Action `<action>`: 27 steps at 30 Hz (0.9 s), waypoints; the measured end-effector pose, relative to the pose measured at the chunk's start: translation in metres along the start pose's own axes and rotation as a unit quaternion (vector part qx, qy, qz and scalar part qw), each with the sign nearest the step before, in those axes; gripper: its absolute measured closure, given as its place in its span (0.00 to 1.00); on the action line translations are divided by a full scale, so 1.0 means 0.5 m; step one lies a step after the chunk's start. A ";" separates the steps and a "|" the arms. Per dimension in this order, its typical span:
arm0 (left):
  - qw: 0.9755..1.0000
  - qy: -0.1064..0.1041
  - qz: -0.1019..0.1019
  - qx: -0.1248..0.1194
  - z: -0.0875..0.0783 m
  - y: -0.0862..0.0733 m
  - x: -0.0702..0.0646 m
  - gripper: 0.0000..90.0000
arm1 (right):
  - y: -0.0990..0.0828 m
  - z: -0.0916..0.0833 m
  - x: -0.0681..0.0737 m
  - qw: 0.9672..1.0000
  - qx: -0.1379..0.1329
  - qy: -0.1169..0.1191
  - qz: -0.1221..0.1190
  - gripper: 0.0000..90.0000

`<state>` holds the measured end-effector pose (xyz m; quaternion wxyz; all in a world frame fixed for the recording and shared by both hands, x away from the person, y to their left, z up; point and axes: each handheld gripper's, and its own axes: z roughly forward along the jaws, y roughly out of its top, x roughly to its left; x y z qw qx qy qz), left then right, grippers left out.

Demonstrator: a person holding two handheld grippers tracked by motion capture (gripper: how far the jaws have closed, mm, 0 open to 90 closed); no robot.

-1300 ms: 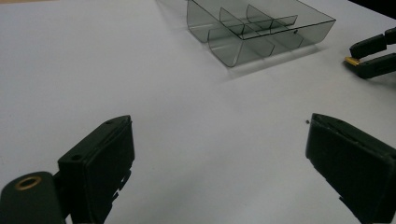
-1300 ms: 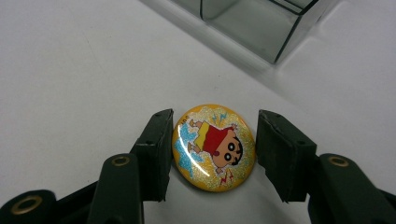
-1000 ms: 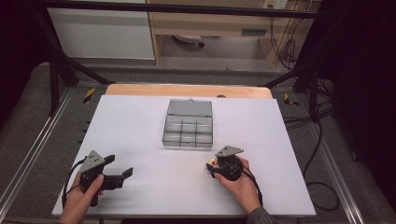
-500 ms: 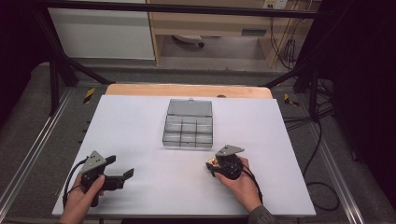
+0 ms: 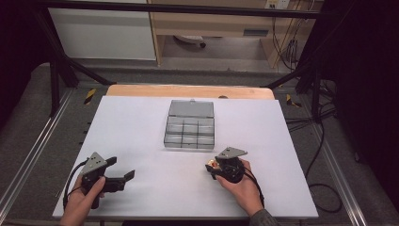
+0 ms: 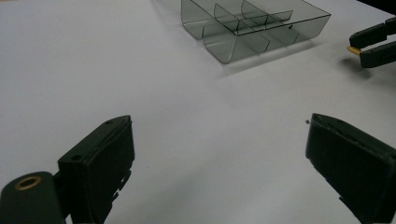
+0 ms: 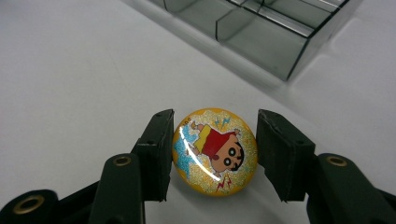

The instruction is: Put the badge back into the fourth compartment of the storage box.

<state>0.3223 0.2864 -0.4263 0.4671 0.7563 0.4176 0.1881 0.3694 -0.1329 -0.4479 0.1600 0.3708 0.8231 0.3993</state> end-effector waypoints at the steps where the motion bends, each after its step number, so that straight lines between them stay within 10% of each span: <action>1: 1.000 0.000 0.000 0.000 0.001 0.001 0.000 0.09 | 0.000 0.000 0.000 1.000 0.000 0.000 0.000 0.53; 27: 1.000 0.000 -0.002 -0.001 -0.004 -0.002 0.001 0.09 | 0.080 0.004 0.019 0.999 -0.041 0.019 -0.002 0.53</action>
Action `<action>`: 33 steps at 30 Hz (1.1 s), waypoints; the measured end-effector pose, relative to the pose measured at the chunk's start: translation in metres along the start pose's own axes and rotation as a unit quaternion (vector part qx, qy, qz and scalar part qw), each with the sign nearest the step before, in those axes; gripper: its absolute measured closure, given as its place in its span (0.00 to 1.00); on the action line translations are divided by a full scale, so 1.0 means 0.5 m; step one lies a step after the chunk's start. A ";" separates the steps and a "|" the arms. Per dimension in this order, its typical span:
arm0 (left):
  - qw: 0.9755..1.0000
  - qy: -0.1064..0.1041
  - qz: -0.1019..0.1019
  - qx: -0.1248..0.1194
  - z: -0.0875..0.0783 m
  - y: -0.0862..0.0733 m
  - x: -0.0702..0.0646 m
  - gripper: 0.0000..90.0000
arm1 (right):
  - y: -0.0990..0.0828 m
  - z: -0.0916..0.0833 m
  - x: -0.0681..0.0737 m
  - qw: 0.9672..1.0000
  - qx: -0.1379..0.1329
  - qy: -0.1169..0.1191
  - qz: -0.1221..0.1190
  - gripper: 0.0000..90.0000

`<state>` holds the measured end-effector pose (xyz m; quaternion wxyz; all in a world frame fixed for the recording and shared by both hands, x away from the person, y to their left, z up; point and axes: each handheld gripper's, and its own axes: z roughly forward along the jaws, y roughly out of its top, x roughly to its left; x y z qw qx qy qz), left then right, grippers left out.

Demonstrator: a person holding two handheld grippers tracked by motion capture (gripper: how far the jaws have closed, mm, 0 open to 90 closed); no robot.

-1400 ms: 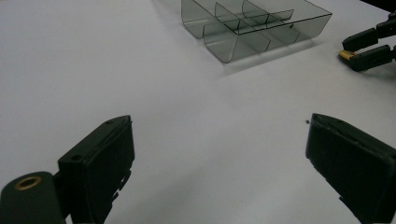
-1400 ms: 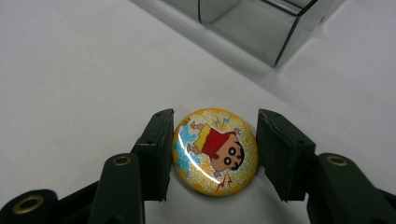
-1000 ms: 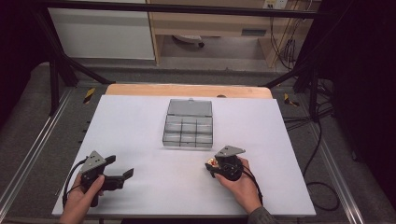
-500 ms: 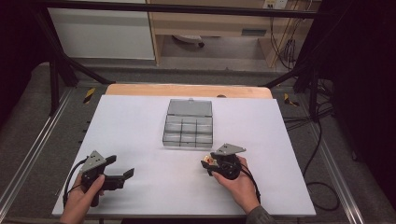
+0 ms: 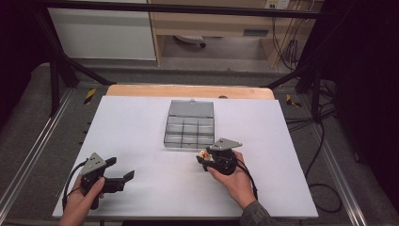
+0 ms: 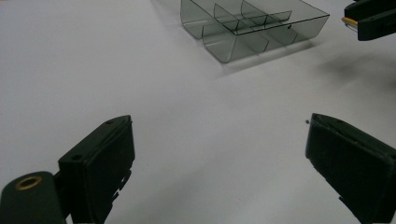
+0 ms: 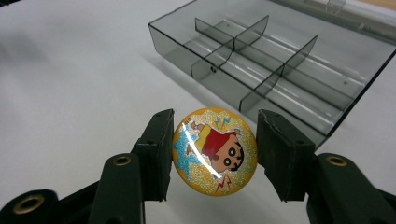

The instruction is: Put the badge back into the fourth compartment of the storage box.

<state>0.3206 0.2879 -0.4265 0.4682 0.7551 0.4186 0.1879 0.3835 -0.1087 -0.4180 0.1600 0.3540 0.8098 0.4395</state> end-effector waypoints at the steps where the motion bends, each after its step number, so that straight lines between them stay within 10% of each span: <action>1: 1.000 0.001 0.000 0.001 0.001 0.000 0.000 0.09 | 0.006 0.000 -0.002 1.000 -0.002 0.000 -0.003 0.53; 33: 1.000 0.004 0.001 0.003 -0.002 0.000 -0.001 0.09 | 0.131 0.046 -0.020 1.000 -0.027 0.010 -0.001 0.53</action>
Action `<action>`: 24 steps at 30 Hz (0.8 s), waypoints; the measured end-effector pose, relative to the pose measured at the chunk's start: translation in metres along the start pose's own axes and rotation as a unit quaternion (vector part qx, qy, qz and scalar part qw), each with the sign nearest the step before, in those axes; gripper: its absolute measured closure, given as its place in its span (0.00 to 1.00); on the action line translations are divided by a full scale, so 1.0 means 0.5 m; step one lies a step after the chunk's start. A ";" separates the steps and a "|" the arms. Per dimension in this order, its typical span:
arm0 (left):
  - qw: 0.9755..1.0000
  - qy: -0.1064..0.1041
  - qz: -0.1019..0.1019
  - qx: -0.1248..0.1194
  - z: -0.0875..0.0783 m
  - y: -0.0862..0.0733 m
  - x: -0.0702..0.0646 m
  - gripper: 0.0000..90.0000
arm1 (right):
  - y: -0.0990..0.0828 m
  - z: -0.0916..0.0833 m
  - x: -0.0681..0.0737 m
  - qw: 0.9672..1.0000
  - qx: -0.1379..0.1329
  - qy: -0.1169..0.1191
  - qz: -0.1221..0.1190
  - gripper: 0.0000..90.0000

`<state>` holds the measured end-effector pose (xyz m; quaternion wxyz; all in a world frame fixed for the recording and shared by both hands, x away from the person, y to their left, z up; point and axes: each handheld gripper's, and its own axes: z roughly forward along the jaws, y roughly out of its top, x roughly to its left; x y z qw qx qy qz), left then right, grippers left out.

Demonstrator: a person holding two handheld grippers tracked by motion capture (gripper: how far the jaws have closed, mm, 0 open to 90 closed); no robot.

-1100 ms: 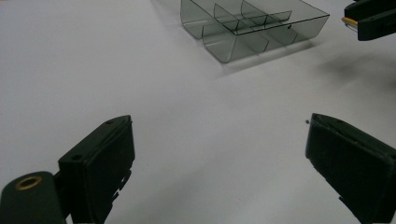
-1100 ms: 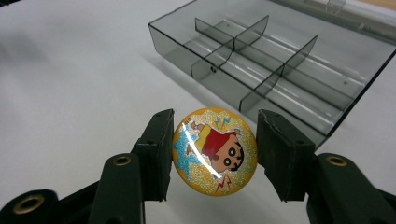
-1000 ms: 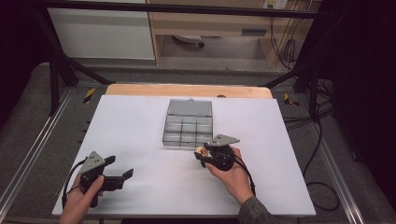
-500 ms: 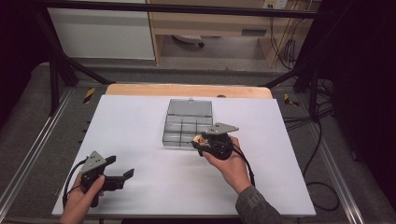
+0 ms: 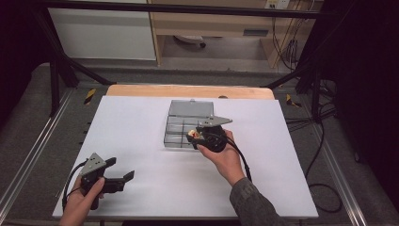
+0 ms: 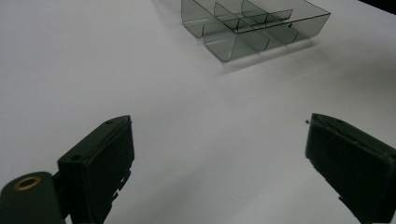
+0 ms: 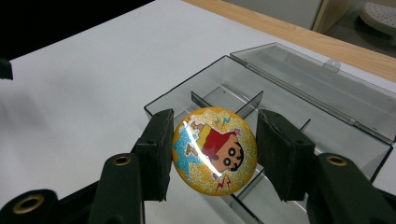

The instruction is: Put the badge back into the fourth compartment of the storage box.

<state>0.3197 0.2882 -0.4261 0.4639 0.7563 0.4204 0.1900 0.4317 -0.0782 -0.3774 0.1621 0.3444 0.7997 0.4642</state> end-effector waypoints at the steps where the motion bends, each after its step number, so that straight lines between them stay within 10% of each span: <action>1: 1.000 0.000 0.000 -0.001 0.000 0.000 0.000 0.09 | 0.003 0.004 -0.002 1.000 0.001 0.000 0.002 0.53; 24: 1.000 0.003 -0.009 0.001 -0.001 -0.006 0.005 0.09 | 0.049 0.058 -0.014 1.000 0.003 0.010 0.022 0.53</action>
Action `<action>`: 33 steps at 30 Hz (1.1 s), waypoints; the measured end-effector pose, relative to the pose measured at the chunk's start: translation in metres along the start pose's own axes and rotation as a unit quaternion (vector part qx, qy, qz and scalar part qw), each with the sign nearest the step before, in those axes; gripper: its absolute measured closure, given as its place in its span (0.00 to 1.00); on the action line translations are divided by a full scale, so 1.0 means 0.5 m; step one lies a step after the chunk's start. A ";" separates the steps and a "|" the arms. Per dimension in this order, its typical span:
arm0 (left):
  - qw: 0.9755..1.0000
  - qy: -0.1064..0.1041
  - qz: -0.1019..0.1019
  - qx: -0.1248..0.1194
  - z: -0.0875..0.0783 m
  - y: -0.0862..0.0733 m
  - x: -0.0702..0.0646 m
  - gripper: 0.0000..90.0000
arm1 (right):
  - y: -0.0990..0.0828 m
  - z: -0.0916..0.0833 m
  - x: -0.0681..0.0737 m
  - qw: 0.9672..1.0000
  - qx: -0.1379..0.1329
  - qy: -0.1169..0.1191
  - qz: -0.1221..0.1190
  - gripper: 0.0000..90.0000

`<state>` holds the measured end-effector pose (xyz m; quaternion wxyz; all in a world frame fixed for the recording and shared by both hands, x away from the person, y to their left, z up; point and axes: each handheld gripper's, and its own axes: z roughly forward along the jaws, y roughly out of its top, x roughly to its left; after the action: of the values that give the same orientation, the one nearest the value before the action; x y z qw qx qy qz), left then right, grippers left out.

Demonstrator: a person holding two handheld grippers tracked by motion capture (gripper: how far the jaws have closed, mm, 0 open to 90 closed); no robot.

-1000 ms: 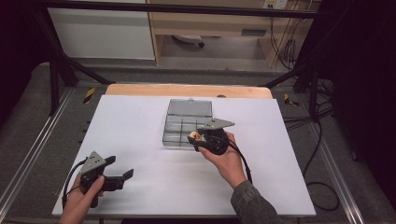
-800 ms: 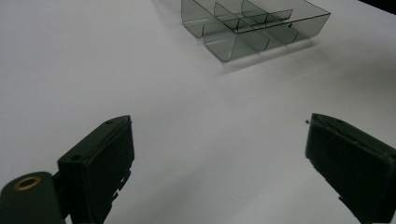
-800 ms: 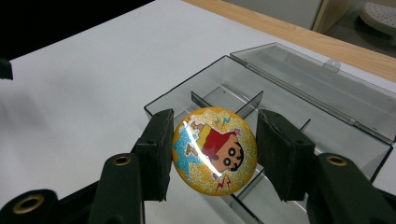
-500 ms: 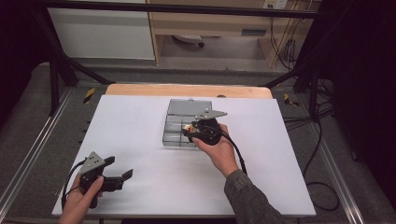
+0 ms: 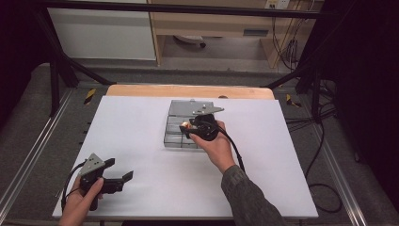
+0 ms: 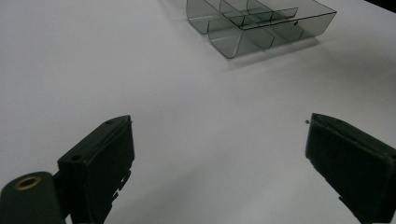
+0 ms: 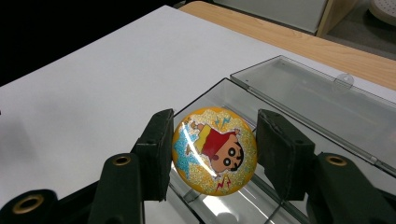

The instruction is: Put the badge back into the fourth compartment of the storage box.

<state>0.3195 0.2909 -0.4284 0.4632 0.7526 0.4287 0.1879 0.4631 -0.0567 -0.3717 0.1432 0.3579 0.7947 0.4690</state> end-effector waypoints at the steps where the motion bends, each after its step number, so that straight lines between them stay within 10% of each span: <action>1: 1.000 0.001 0.000 0.000 0.001 0.000 -0.001 0.09 | 0.002 0.002 0.000 1.000 0.001 0.000 -0.004 0.53; 33: 1.000 -0.001 0.000 0.003 0.001 0.001 -0.001 0.09 | 0.023 0.072 0.029 0.999 0.041 0.007 -0.021 0.53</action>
<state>0.3199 0.2901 -0.4285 0.4610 0.7544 0.4288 0.1856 0.4781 -0.0196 -0.3793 0.1328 0.3432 0.8219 0.4348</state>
